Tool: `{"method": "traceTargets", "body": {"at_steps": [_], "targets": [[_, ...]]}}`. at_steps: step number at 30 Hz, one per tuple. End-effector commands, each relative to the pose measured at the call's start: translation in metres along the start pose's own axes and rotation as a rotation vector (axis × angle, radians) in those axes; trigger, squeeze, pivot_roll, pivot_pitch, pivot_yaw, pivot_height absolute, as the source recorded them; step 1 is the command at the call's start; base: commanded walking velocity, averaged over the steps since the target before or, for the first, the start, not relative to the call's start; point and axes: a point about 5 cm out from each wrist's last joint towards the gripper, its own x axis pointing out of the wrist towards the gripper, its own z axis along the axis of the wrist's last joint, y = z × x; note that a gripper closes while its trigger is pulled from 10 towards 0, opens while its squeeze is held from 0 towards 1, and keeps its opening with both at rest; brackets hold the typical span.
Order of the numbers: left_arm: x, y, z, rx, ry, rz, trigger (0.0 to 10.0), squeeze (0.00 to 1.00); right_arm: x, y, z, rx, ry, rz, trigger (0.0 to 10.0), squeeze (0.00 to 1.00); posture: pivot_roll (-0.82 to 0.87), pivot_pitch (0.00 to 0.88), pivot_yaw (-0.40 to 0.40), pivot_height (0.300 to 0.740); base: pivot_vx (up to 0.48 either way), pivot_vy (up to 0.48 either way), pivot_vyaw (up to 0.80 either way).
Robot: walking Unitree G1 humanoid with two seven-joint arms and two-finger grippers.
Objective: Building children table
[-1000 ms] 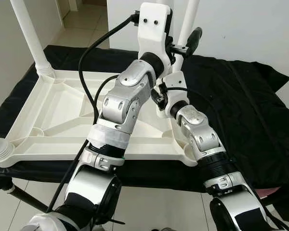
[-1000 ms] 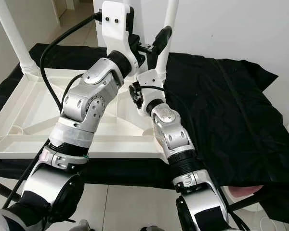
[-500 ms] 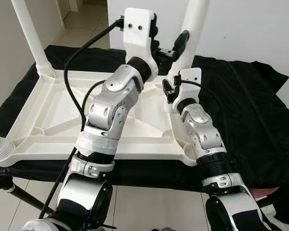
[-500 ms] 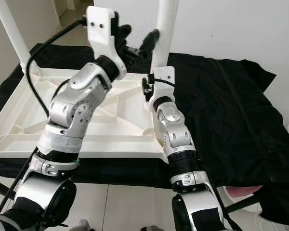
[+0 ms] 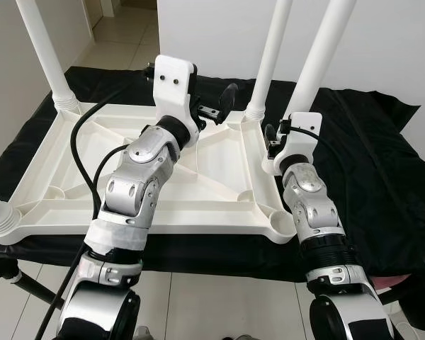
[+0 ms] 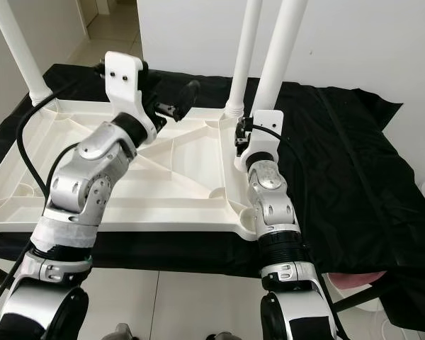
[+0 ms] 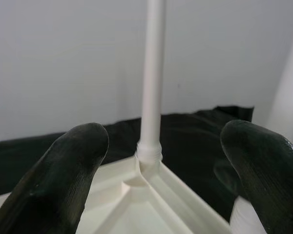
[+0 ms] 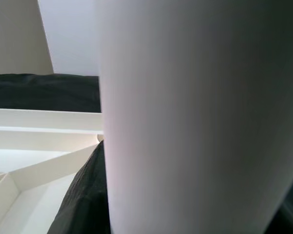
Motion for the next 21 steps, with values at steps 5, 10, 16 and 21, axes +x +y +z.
{"method": "traceTargets", "body": {"at_steps": [5, 10, 16, 21], "targets": [[-0.011, -0.013, -0.024, 0.068, 0.062, -0.118, 10.0, 0.00, -0.002, -0.008, 0.003, 0.004, -0.036, -0.035, 10.0, 0.00, 0.04, 0.000, -0.066, 0.740, 0.000, 0.000, 0.00], [-0.017, -0.019, -0.035, 0.100, 0.086, -0.157, 10.0, 0.00, -0.002, -0.009, 0.003, 0.002, -0.037, -0.037, 10.0, 0.00, 0.04, 0.000, -0.068, 0.740, 0.000, 0.000, 0.00], [-0.037, -0.048, -0.072, 0.119, 0.203, -0.433, 10.0, 0.00, 0.000, -0.010, 0.004, -0.003, -0.040, -0.040, 10.0, 0.00, 0.04, 0.000, -0.070, 0.740, 0.000, 0.000, 0.00], [-0.046, -0.059, -0.088, 0.196, 0.254, -0.544, 10.0, 0.00, -0.001, -0.010, 0.004, -0.002, -0.042, -0.043, 10.0, 0.00, 0.04, 0.000, -0.066, 0.740, 0.000, 0.000, 0.00]]}}
